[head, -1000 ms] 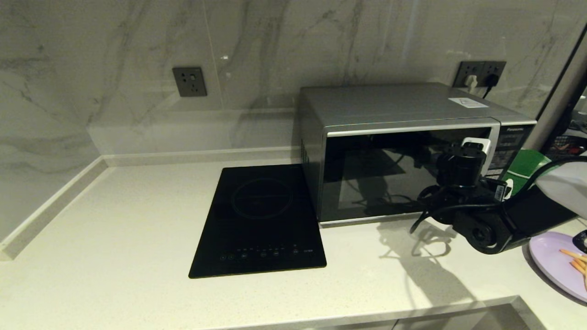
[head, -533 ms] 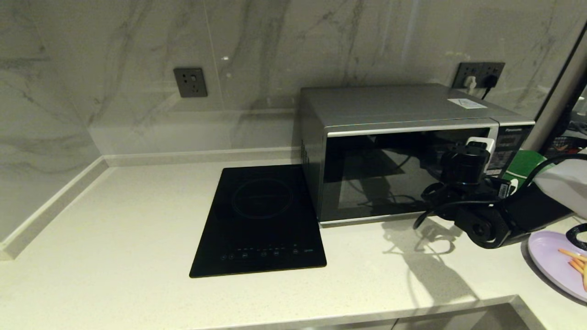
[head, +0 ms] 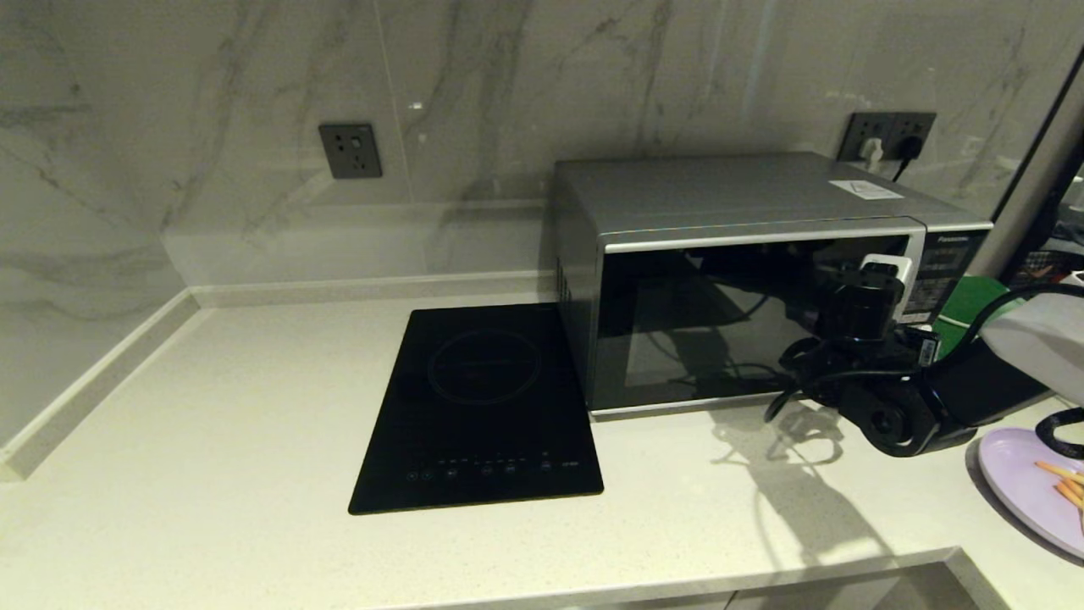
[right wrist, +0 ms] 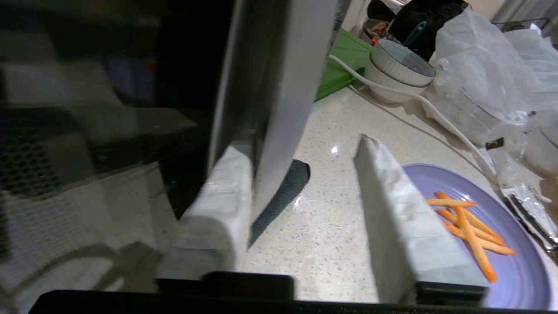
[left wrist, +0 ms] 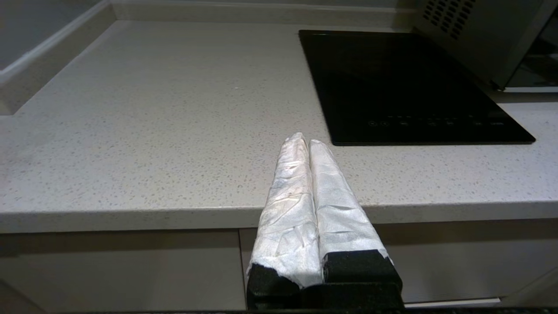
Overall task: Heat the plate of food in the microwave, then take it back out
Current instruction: Open the microwave oven
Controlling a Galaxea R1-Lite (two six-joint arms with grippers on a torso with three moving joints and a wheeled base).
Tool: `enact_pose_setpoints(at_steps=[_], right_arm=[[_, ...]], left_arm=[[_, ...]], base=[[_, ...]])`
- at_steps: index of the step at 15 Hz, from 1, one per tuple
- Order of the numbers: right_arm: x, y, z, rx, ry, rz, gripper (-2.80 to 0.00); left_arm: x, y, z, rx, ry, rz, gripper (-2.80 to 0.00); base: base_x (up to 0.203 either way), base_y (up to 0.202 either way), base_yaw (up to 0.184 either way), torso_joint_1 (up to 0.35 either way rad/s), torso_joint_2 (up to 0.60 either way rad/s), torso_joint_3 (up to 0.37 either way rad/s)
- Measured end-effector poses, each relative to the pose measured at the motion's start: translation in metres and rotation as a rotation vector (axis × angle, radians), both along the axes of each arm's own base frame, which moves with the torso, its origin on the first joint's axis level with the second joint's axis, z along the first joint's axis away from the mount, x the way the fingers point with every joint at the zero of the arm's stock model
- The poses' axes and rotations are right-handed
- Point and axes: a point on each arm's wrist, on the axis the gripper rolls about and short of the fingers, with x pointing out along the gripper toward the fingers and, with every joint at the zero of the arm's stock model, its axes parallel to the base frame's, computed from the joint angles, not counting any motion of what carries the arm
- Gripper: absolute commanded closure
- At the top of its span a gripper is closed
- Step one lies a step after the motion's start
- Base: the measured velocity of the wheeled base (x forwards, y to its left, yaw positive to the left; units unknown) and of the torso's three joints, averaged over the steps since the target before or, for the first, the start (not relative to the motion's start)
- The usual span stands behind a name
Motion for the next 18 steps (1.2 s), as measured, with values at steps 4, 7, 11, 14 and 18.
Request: enact_pose_setpoints(at_steps=[4, 7, 11, 14, 18], right_arm=[[-0.002, 0.003, -0.003, 0.003, -0.025, 0.006, 0.0], [-0.005, 0.005, -0.006, 0.002, -0.023, 0.01, 0.0], [-0.013, 0.007, 0.0, 0.0, -0.023, 0.007, 0.0], [-0.029, 0.014, 0.006, -0.002, -0.012, 0.033, 0.0], [-0.046, 0.016, 0.004, 0.001, -0.01, 0.057, -2.8]], left_arm=[[0.0, 0.0, 0.0, 0.0, -0.001, -0.001, 0.0], [0.0, 0.0, 0.0, 0.0, 0.0, 0.0, 0.0], [0.0, 0.0, 0.0, 0.0, -0.001, -0.001, 0.0], [0.0, 0.0, 0.0, 0.0, 0.0, 0.0, 0.0], [0.0, 0.0, 0.0, 0.0, 0.0, -0.001, 0.0]], base=[[0.0, 0.0, 0.0, 0.0, 0.0, 0.0], [0.0, 0.0, 0.0, 0.0, 0.0, 0.0], [0.0, 0.0, 0.0, 0.0, 0.0, 0.0], [0.0, 0.0, 0.0, 0.0, 0.0, 0.0], [0.0, 0.0, 0.0, 0.0, 0.0, 0.0]])
